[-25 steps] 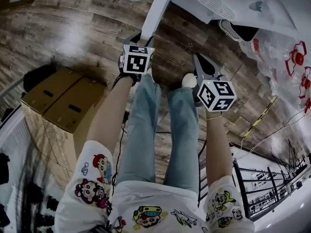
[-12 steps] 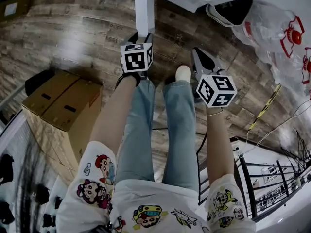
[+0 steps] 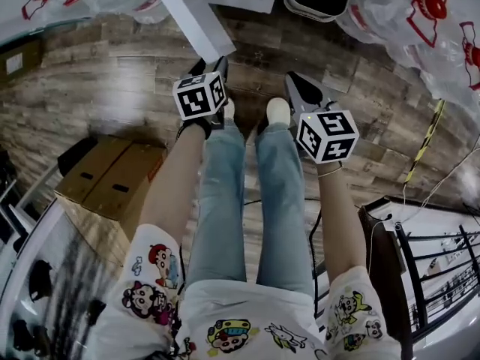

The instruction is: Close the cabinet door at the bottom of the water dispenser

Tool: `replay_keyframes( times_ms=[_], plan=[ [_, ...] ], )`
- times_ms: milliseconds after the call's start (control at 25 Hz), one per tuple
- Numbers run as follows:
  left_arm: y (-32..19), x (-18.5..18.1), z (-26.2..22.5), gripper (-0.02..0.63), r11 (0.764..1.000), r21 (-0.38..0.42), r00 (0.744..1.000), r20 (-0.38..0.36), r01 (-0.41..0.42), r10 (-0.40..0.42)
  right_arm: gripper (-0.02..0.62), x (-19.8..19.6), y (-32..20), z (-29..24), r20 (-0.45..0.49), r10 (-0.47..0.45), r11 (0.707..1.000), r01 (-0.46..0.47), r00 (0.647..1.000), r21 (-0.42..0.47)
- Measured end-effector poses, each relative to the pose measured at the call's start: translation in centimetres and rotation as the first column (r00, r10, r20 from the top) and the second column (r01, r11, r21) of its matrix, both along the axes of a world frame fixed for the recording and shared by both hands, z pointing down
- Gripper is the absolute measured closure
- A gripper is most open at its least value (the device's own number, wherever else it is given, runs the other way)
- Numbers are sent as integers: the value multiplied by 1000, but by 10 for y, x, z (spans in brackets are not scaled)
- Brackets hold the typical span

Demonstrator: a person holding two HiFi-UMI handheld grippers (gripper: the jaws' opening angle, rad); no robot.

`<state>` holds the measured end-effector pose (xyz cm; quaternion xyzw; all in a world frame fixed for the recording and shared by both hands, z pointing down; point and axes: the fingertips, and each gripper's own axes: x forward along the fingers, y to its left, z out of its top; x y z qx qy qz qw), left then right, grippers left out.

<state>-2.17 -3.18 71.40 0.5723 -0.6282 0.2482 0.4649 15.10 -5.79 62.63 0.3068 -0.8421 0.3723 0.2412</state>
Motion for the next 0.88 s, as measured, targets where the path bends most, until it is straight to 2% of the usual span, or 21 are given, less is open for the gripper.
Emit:
replay_keyframes(
  times_ms=[440, 640, 880],
  plan=[
    [-52, 50, 8, 410, 987, -57, 989, -8, -150, 150, 588, 45, -28, 7, 11, 99, 994, -99, 995, -35],
    [-83, 69, 7, 410, 975, -51, 976, -20, -218, 217, 588, 53, -45, 6, 24, 159, 987, -158, 987, -39],
    [-116, 84, 7, 412, 966, -44, 966, -25, -256, 255, 588, 63, -58, 9, 21, 192, 980, -190, 981, -53]
  ],
)
